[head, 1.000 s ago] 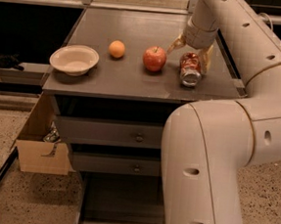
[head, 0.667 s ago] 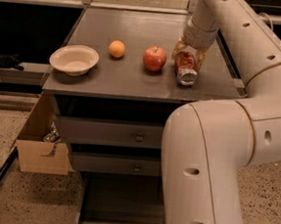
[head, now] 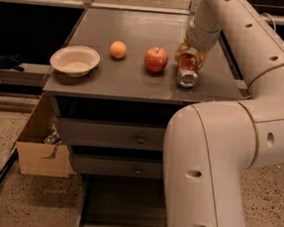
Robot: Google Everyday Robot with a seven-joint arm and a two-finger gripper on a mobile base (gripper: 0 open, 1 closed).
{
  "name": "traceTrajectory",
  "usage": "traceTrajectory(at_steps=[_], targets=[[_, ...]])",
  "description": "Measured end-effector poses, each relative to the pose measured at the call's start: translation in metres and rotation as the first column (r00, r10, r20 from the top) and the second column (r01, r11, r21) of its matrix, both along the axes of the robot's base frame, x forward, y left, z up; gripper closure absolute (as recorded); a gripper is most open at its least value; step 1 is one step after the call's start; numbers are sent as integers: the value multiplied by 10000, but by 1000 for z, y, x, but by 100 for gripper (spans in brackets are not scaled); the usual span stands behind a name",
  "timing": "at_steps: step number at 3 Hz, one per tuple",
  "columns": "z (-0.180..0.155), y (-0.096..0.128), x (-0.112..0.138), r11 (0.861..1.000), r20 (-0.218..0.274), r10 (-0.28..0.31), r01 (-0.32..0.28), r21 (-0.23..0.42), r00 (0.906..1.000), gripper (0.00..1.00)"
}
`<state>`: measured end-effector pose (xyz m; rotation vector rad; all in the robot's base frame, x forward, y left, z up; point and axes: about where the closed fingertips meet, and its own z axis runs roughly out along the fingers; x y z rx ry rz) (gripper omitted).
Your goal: Place coke can into bottom drawer
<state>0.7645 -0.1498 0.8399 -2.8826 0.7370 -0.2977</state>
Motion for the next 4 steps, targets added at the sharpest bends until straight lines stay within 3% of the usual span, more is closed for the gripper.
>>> traceTrajectory(at_steps=[1, 4], targets=[[0, 0, 0, 10000, 0, 0, 0, 0, 10000, 100], [-1, -11, -4, 9991, 82, -425, 425, 87, 9991, 100]])
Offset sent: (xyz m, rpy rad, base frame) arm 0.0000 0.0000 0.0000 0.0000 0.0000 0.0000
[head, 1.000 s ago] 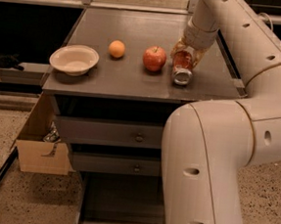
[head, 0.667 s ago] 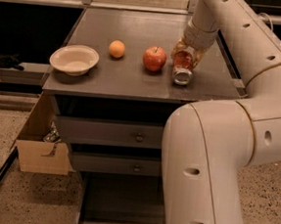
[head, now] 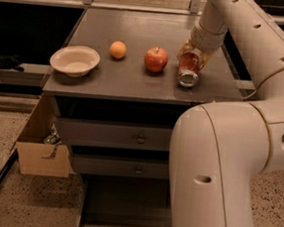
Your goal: Place coke can into bottom drawer
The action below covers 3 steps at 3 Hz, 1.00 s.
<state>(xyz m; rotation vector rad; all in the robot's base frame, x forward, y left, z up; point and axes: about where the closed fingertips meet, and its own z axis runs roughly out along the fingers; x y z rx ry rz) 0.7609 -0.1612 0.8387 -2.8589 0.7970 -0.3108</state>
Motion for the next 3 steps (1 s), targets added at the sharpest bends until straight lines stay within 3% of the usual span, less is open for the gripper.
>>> traceTrajectory(at_steps=[1, 2, 3], targets=[[12, -7, -14, 9996, 142, -272, 273, -43, 9995, 100], [35, -8, -44, 9994, 395, -308, 314, -135, 9987, 100], [62, -15, -80, 9979, 1006, -620, 634, -106, 9930, 100]])
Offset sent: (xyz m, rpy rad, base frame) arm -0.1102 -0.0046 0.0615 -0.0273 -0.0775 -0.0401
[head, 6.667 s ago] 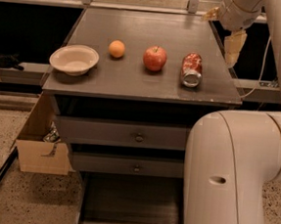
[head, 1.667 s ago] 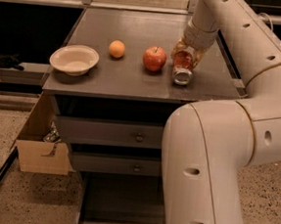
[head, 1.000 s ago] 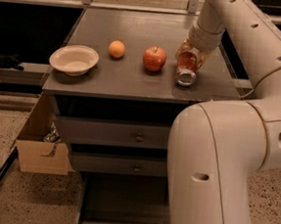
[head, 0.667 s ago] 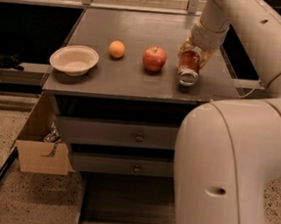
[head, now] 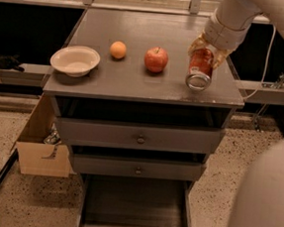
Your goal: Place coke can into bottom drawer
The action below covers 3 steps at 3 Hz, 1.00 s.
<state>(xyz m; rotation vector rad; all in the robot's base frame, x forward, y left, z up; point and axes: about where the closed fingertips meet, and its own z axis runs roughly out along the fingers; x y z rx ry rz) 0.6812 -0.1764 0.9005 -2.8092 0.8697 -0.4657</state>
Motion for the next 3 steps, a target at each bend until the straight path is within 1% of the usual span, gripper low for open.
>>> traceTrajectory(at_steps=[1, 2, 3], targets=[[11, -11, -42, 9988, 450, -481, 479, 42, 9978, 100], [-4, -29, -83, 9929, 438, -1172, 1160, 280, 9921, 100], [-29, -43, -124, 9817, 208, -1803, 1786, 665, 9834, 100]])
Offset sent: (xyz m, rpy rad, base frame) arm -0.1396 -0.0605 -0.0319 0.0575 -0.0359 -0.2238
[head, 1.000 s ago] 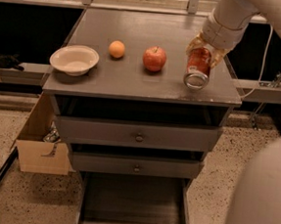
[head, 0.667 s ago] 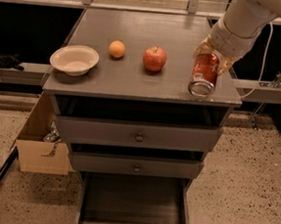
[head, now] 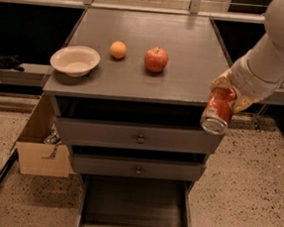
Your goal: Place coke can into bottom drawer
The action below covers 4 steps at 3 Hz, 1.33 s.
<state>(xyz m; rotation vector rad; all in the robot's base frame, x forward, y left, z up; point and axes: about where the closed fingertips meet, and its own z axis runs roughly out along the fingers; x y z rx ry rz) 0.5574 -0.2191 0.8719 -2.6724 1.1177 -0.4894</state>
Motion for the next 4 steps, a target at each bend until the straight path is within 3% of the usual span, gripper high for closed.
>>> traceTrajectory(at_steps=[1, 2, 3, 4], targets=[[-26, -3, -44, 9965, -258, -625, 638, 549, 9977, 100], [-41, -5, -54, 9968, -562, -631, 657, 460, 9964, 100], [-41, -5, -54, 9968, -562, -631, 657, 461, 9964, 100], [-61, 3, -50, 9924, -738, -804, 868, 874, 9940, 100]])
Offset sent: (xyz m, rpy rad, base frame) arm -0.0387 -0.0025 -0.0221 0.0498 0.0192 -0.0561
